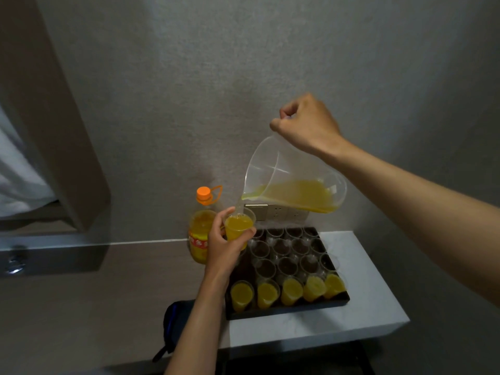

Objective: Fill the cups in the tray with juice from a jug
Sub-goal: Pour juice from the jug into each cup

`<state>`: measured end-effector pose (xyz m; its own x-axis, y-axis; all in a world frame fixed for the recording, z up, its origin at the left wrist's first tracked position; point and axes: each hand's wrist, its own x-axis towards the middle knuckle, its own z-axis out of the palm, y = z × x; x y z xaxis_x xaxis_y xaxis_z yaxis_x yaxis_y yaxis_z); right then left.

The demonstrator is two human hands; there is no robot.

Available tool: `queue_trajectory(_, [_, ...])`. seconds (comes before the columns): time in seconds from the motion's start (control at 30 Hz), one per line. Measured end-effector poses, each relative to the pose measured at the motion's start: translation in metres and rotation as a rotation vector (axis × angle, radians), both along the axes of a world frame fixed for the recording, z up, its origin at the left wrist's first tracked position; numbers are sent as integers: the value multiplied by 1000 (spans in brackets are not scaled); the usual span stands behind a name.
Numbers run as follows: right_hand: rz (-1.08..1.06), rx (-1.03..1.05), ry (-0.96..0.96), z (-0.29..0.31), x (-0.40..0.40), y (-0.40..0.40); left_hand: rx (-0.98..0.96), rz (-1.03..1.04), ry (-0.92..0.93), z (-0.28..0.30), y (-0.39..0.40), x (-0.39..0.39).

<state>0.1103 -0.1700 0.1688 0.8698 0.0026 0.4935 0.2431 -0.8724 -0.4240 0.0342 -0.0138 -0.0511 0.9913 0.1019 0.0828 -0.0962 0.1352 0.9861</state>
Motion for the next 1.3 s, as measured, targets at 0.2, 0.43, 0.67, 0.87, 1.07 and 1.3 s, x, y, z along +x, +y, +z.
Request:
queue_trajectory(0.2, [-1, 3, 11, -6, 0, 0, 7, 5, -8, -3, 0, 0])
queue_trajectory(0.43, [-36, 22, 19, -16, 1, -2, 9, 16, -1, -9, 3, 3])
queue_trajectory(0.67, [-69, 177, 36, -42, -3, -12, 21, 16, -8, -10, 6, 2])
queue_trajectory(0.87, [-53, 498, 19, -68, -12, -24, 55, 14, -10, -14, 4, 4])
queue_trajectory(1.07, [-129, 760, -61, -90, -25, -33, 136, -7, -12, -22, 6, 5])
queue_trajectory(1.3, [-213, 920, -119, -125, -45, -40, 259, -68, 41, -33, 7, 15])
